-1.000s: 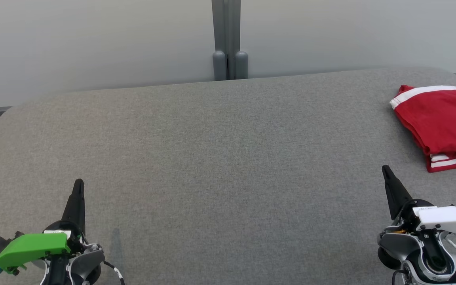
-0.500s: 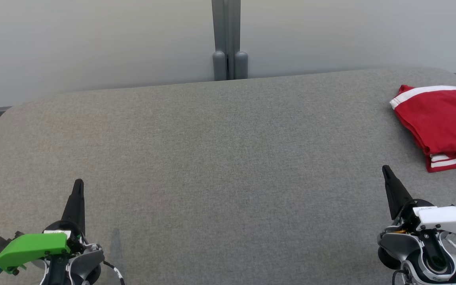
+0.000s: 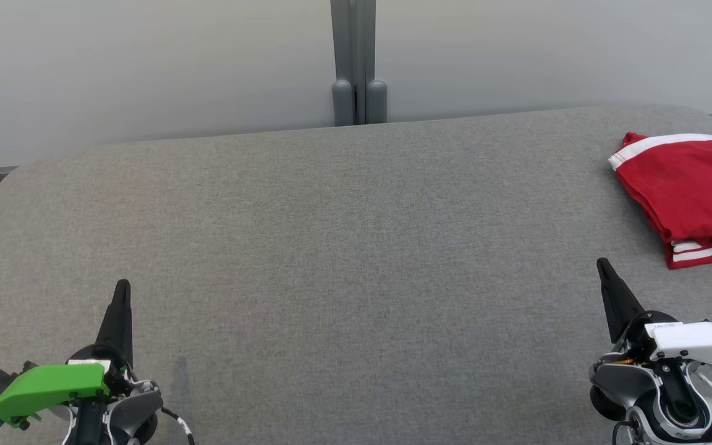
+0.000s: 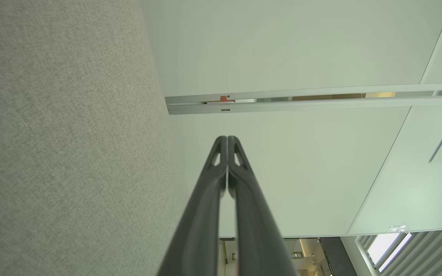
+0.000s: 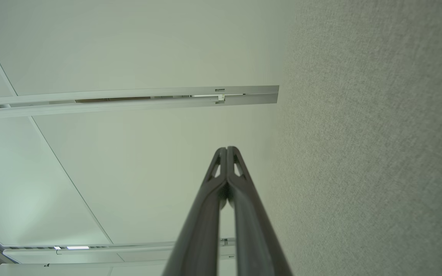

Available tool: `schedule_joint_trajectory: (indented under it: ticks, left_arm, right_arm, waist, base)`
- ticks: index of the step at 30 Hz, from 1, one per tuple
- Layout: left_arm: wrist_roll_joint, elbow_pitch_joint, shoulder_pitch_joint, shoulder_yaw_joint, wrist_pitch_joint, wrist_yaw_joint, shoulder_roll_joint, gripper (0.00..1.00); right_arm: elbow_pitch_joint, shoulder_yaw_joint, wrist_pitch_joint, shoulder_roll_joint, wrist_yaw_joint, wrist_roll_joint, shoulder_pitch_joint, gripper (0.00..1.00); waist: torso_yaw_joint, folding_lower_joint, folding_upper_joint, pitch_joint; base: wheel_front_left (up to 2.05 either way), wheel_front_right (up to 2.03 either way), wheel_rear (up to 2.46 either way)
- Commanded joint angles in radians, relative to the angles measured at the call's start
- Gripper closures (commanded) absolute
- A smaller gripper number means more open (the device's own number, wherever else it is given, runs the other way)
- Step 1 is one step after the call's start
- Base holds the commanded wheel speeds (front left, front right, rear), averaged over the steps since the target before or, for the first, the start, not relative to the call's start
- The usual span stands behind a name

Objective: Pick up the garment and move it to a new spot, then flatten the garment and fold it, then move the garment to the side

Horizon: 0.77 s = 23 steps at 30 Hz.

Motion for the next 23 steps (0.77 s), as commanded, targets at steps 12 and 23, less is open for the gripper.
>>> schedule_joint_trajectory:
  ticks: [12,23]
  left_arm:
    - [0.007,0.002,-0.013,0.006,0.005,-0.001,0.000,1.00]
    - [0.009,0.002,-0.013,0.008,0.007,-0.001,-0.002,1.00]
  right_arm:
    - [0.002,-0.004,0.005,0.000,0.001,-0.005,-0.010,1.00]
    - [0.002,-0.005,0.004,0.001,0.001,-0.006,-0.010,1.00]
  waist:
    - [0.000,0.0000,0.0000,0.000]
    - [0.000,0.0000,0.0000,0.000]
  base:
    - [0.00,0.00,0.00]
    - [0.00,0.00,0.00]
